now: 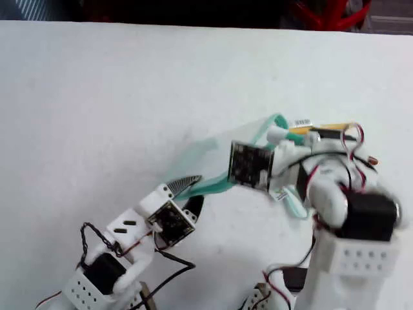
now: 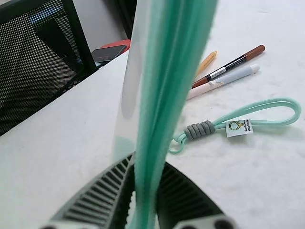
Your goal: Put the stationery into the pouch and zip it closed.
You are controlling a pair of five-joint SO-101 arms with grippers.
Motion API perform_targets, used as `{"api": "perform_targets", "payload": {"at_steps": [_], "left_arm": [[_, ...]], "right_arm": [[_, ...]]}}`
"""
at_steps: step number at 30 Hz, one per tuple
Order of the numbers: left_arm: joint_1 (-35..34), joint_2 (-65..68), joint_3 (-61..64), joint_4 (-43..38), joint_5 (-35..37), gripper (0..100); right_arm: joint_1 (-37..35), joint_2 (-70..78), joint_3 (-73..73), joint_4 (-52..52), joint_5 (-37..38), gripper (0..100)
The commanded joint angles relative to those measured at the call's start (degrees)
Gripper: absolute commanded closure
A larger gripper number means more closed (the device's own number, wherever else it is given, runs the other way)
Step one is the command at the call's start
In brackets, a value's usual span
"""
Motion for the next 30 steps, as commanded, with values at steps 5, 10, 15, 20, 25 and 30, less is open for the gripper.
{"api": "perform_targets", "payload": {"at_steps": [5, 10, 15, 20, 25, 30], "left_arm": [[0.8, 0.5, 0.3, -0.3, 0.1, 97], [2.0, 0.5, 0.3, -0.2, 0.2, 97], [5.9, 0.5, -1.6, 4.6, 0.8, 90], [2.2, 0.5, -5.5, 7.5, 8.4, 86], [1.2, 0.5, -5.7, 7.2, 8.5, 85], [1.3, 0.5, -5.6, 7.3, 8.5, 85]], "right_arm": [[1.3, 2.8, -3.6, 3.1, 3.2, 98.0], [3.3, 3.3, -2.0, 3.0, 4.1, 98.0], [3.5, 3.3, 2.1, 3.0, 7.6, 98.0], [4.3, 3.3, 5.8, 3.1, 10.5, 98.0], [1.4, 3.3, 7.7, 3.1, 10.5, 98.0], [-7.1, 3.4, 9.3, 2.9, 4.7, 98.0]]}}
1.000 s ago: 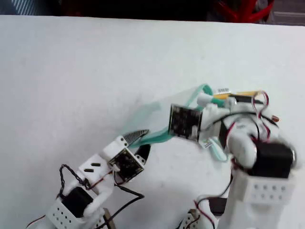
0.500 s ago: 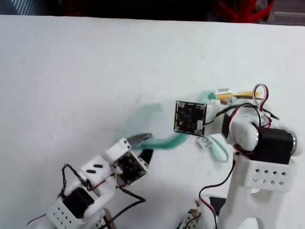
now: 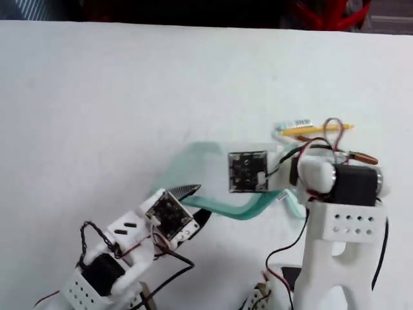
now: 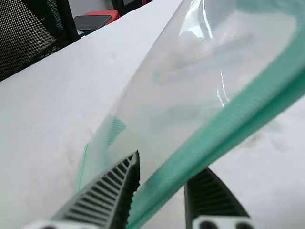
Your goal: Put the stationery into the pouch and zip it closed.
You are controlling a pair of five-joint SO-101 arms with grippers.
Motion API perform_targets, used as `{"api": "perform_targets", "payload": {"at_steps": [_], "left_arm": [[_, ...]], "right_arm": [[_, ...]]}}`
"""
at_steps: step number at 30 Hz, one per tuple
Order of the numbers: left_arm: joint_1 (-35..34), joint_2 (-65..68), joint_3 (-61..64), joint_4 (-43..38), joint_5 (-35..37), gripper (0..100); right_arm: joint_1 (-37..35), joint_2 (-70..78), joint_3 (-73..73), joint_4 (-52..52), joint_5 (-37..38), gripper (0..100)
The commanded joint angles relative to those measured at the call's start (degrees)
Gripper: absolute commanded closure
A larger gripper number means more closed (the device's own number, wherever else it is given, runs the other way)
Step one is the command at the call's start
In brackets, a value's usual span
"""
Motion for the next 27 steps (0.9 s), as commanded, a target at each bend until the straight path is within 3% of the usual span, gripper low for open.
{"api": "perform_targets", "payload": {"at_steps": [1, 7, 10, 14, 23, 27], "left_arm": [[-0.3, -0.1, -3.1, 0.1, 0.6, 85], [-0.4, -0.1, -3.1, 0.1, 0.6, 91], [-0.3, -0.1, -3.1, -0.3, 0.4, 98], [-0.2, -0.1, -3.1, -0.3, -2.6, 98], [-1.0, -0.1, -3.6, -0.3, -3.0, 98], [-7.2, -0.2, -5.1, -1.7, -2.5, 98]], "right_arm": [[-7.5, 0.0, -0.2, 0.0, -5.6, 98.0], [-18.5, -0.1, -2.5, -0.8, -17.7, 96.1], [-18.9, -0.1, -5.6, -0.6, -22.3, 84.0], [-18.9, -0.3, -6.6, -0.4, -22.5, 69.0], [-18.9, -0.3, -16.7, -0.7, -23.5, 75.5], [-18.3, -0.1, -22.5, -6.0, -31.7, 77.6]]}}
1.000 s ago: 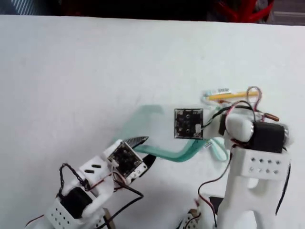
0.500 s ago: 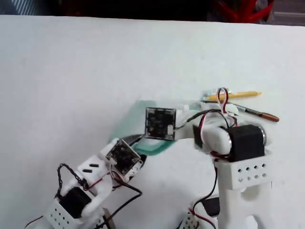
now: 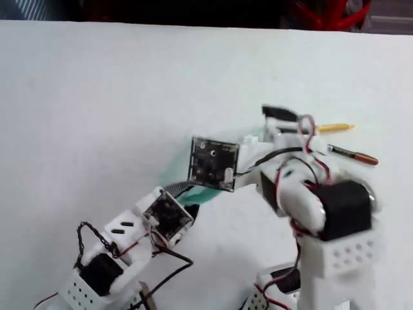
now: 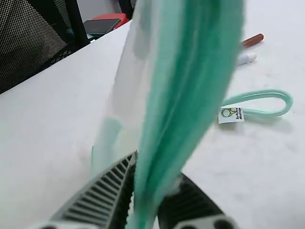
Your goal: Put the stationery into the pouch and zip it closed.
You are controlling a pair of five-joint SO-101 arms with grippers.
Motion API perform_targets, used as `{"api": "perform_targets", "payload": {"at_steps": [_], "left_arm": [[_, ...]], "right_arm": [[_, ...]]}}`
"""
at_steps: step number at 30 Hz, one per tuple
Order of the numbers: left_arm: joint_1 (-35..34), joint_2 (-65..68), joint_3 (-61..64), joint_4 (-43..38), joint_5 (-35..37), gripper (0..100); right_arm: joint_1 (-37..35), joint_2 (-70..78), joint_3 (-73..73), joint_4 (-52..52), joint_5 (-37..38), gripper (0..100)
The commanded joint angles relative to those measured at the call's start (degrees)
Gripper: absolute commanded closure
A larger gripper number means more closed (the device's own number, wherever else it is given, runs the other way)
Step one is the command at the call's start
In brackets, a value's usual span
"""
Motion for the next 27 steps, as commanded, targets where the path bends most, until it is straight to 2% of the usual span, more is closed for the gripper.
{"api": "perform_targets", "payload": {"at_steps": [1, 6, 10, 13, 16, 20, 24, 27], "left_arm": [[-6.4, -0.2, -4.8, -1.6, -0.2, 98], [-12.4, -0.2, -6.1, -2.5, 4.9, 98], [-18.2, -0.2, -6.1, -4.7, 8.7, 98], [-20.4, -0.2, -6.0, -5.8, 10.9, 98], [-20.9, -0.2, -6.0, -5.8, 11.1, 98], [-20.9, -0.2, -6.0, -5.8, 10.8, 98], [-20.5, -0.2, -5.9, -5.8, 10.8, 97], [-20.7, -0.2, -6.3, -5.5, 11.2, 90]], "right_arm": [[0.9, -0.4, -4.7, -6.4, -7.6, 77.9], [7.7, 1.2, -0.4, -18.2, -25.3, 79.6], [12.3, 4.0, 9.6, -25.0, -40.6, 81.1], [13.9, 6.0, 20.2, -30.6, -48.6, 81.8], [13.7, 7.2, 33.5, -40.3, -52.1, 84.2], [11.8, 7.3, 48.2, -55.3, -52.0, 93.1], [11.2, 7.6, 56.1, -64.7, -52.1, 98.1], [11.6, 7.9, 59.1, -68.7, -52.4, 96.7]]}}
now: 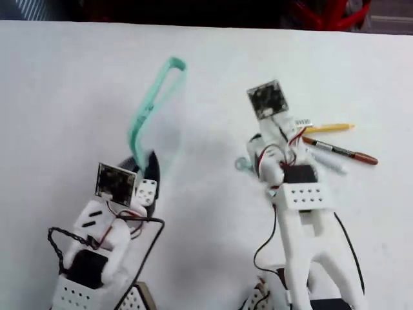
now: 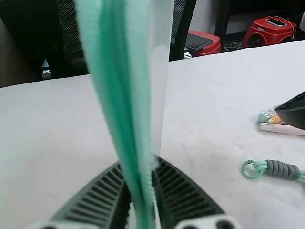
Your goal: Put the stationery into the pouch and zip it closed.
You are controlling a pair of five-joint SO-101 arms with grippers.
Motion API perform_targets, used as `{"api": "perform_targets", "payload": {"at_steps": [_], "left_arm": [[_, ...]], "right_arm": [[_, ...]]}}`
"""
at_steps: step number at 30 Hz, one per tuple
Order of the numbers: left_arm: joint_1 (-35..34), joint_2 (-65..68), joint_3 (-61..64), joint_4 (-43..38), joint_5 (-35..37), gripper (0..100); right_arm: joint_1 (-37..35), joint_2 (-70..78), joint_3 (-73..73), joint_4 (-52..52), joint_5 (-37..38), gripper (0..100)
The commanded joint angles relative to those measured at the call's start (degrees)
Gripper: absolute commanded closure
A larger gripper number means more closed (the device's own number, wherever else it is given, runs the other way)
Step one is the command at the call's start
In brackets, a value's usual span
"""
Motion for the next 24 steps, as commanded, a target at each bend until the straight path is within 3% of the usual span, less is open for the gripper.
{"api": "perform_targets", "payload": {"at_steps": [1, 8, 18, 24], "left_arm": [[-0.6, -0.3, -3.6, -1.3, 0.9, 86], [-7.2, -0.3, -7.8, 1.8, 7.8, 82], [-5.1, -0.3, -6.3, 2.7, 8.1, 82], [-2.5, -0.3, -4.5, 2.2, 8.0, 89]], "right_arm": [[0.4, -0.2, 1.8, -5.1, -0.8, 96.4], [2.1, -0.2, 1.9, -5.9, -0.9, 90.7], [9.0, -0.2, 0.8, -7.4, -1.0, 89.4], [14.5, 2.0, -13.9, 7.8, -0.4, 89.5]]}}
